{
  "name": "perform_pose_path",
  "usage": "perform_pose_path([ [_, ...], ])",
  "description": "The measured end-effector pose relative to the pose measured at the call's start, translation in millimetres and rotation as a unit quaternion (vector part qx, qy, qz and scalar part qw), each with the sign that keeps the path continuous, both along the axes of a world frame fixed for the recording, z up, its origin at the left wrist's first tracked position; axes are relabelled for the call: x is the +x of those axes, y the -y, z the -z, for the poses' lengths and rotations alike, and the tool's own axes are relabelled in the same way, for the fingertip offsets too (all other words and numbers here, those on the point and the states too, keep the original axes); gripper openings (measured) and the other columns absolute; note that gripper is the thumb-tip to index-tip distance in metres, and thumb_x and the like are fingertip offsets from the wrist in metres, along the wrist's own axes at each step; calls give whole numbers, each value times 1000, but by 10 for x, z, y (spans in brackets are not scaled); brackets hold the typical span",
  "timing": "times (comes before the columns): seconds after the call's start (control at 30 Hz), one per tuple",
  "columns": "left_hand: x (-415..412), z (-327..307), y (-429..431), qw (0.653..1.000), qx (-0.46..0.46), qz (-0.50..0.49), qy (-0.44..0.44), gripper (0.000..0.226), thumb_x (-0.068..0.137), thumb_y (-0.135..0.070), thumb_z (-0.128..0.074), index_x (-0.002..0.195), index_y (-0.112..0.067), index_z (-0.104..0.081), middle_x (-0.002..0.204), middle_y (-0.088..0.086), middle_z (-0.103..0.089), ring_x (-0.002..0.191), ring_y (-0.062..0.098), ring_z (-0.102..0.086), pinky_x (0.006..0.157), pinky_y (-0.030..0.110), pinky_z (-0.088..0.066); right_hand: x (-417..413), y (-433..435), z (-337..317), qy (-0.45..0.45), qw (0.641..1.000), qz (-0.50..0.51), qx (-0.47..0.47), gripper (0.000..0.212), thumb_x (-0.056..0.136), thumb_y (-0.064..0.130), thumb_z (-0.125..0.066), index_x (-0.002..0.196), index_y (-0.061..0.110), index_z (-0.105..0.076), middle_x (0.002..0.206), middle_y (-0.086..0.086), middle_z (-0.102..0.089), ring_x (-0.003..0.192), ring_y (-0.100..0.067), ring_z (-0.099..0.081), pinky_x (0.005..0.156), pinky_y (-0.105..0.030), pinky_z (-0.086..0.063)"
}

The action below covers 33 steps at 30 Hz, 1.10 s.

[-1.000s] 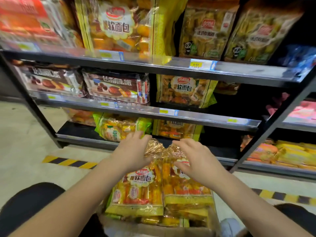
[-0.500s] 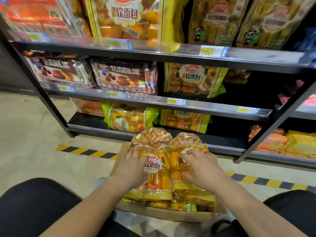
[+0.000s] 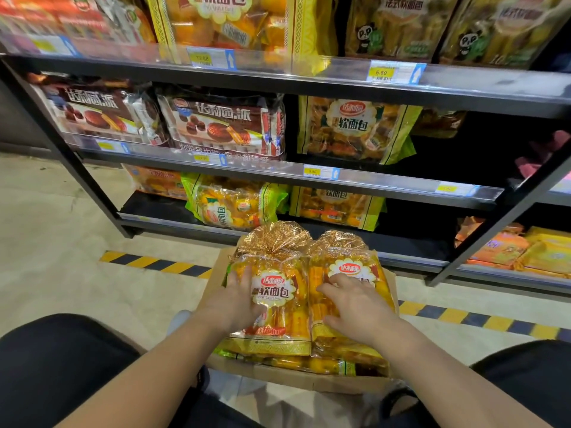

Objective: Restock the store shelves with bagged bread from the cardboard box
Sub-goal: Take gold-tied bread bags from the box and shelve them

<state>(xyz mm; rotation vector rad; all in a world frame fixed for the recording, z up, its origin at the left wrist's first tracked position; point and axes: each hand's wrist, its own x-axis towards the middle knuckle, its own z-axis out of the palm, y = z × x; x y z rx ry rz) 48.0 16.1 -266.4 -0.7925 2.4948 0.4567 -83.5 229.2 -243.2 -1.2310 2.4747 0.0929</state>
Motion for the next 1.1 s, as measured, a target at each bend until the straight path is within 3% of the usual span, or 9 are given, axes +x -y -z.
perform_pose_path([
  [0.1, -20, 73, 80, 991, 78, -96, -41, 121, 88, -55, -72, 162, -17, 16, 170, 17, -2, 152, 35, -30, 118, 45, -35, -6, 4, 53, 4, 1000, -3, 7, 59, 96, 46, -59, 151, 31, -40, 156, -5, -37, 142, -27, -37, 117, -41, -31],
  [0.23, 1, 175, 236, 940, 220, -251, -72, 143, 52, -59, -95, 155, -11, -8, 154, 13, -42, 139, 33, -47, 113, 49, -44, -25, 6, 92, 9, 1000, -1, 7, 59, 96, 45, -59, 150, 32, -41, 156, -4, -38, 142, -28, -38, 117, -42, -32],
  [0.33, 23, 184, 273, 920, 253, -292, -68, 131, 55, -47, -99, 152, -8, -20, 146, 11, -49, 135, 32, -52, 105, 42, -49, -30, -3, 90, 14, 1000, 6, 4, 59, 96, 45, -59, 150, 33, -41, 155, -4, -38, 142, -27, -38, 116, -41, -33],
  [0.43, 16, 192, 283, 901, 304, -295, -94, 91, 52, -44, -102, 126, -15, -57, 125, 4, -69, 112, 24, -68, 92, 38, -56, -35, -20, 74, 17, 1000, 12, 4, 59, 96, 45, -59, 150, 33, -41, 155, -4, -38, 142, -28, -38, 116, -41, -34],
  [0.5, 19, 139, 266, 881, 345, -308, -103, 72, 57, -39, -100, 118, -20, -68, 111, 4, -78, 99, 22, -73, 80, 36, -58, -35, -38, 66, 17, 1000, 15, 0, 59, 96, 46, -60, 150, 33, -40, 155, -4, -38, 142, -28, -38, 116, -41, -34],
  [0.63, 15, 84, 276, 849, 404, -328, -90, 83, 47, -44, -101, 119, -19, -69, 107, 8, -80, 106, 31, -74, 103, 54, -53, -38, -95, 53, 24, 999, 25, -1, 62, 97, 47, -59, 153, 34, -38, 160, -4, -33, 146, -28, -34, 119, -42, -30],
  [0.73, 3, 42, 263, 836, 418, -339, -109, 55, 75, -21, -91, 124, -14, -67, 104, 11, -81, 103, 33, -75, 102, 53, -55, -73, -148, 31, 27, 999, 35, -3, 63, 96, 48, -59, 153, 35, -37, 159, -1, -34, 144, -26, -37, 116, -41, -33],
  [0.97, -21, -174, 254, 804, 462, -323, -190, 53, 81, -11, -85, 128, -18, -63, 108, 15, -79, 100, 37, -76, 96, 56, -57, -481, -341, -64, 34, 988, 141, -47, 66, 93, 48, -64, 152, 28, -41, 151, -1, -45, 134, -23, -48, 108, -38, -45],
  [1.1, -74, -317, 198, 785, 478, -314, -238, 46, 83, -15, -82, 126, -15, -66, 108, 16, -79, 99, 37, -77, 96, 56, -57, -690, -469, 57, 130, 941, 302, -85, 76, 86, 50, -73, 150, 23, -42, 143, -8, -53, 126, -26, -56, 93, -34, -50],
])
